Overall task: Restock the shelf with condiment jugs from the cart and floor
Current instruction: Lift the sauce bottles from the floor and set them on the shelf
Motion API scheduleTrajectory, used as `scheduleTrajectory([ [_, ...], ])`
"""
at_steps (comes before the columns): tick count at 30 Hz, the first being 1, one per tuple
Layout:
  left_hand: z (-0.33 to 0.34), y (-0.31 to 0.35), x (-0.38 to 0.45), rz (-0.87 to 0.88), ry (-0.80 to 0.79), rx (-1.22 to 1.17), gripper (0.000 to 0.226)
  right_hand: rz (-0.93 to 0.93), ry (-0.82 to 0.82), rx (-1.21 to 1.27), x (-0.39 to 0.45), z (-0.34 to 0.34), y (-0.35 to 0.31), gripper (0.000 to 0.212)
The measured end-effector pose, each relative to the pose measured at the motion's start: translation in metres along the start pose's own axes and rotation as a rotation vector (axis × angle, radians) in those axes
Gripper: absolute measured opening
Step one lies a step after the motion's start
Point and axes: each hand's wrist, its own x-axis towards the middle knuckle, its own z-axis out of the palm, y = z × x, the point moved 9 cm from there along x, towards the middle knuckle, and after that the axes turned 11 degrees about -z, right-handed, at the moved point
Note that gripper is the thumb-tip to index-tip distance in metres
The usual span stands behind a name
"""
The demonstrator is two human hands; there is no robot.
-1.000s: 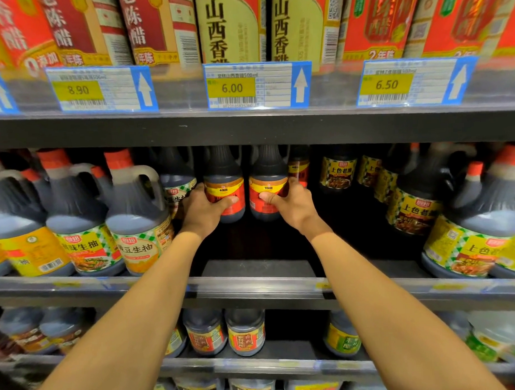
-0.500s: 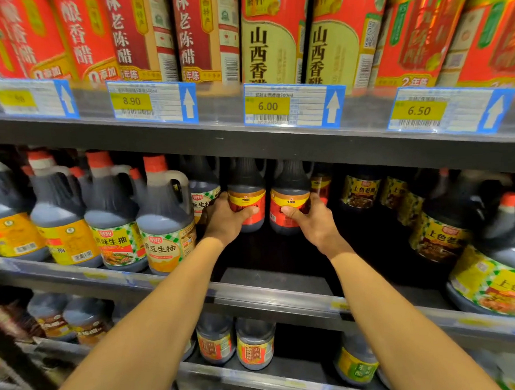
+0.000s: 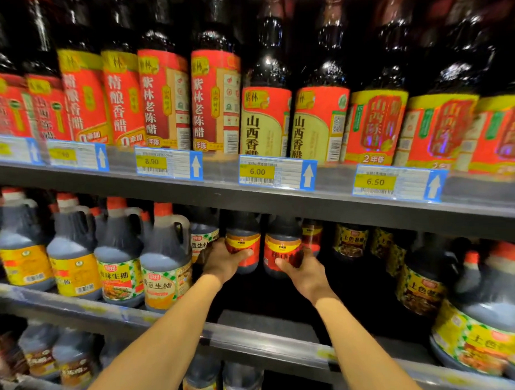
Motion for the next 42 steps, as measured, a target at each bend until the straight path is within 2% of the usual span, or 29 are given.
scheduleTrajectory([
  [4,-0.002,-0.002,-0.010,-0.029,0.019,0.103,0.040,-0.001,-0.040,-0.128,-0.011,-0.012,-0.003,0.067],
  [9,-0.006,0.009,-0.033,0.031,0.029,0.422,0.043,0.010,-0.152,-0.347,-0.030,-0.016,-0.013,0.061],
  [14,-0.014,0.011,-0.072,0.074,-0.057,0.543,0.056,-0.011,-0.272,-0.504,-0.057,-0.016,-0.034,0.067],
  [17,-0.024,0.014,-0.100,0.112,-0.109,0.608,0.057,-0.057,-0.264,-0.532,-0.077,-0.024,-0.047,0.069],
  [21,-0.042,0.025,-0.132,0.185,-0.141,0.620,0.055,-0.096,-0.235,-0.572,-0.108,-0.040,-0.066,0.066],
  [25,-0.059,0.031,-0.165,0.300,-0.201,0.673,0.061,-0.076,-0.232,-0.642,-0.148,-0.048,-0.085,0.079],
  [32,-0.123,0.017,-0.223,0.442,-0.271,0.649,0.067,-0.052,-0.212,-0.649,-0.224,-0.036,-0.128,0.082],
  [39,-0.175,-0.016,-0.262,0.474,-0.276,0.635,0.068,-0.057,-0.150,-0.602,-0.297,-0.008,-0.168,0.079],
  [42,-0.181,-0.034,-0.277,0.463,-0.313,0.631,0.068,-0.027,-0.175,-0.574,-0.323,0.001,-0.171,0.079],
])
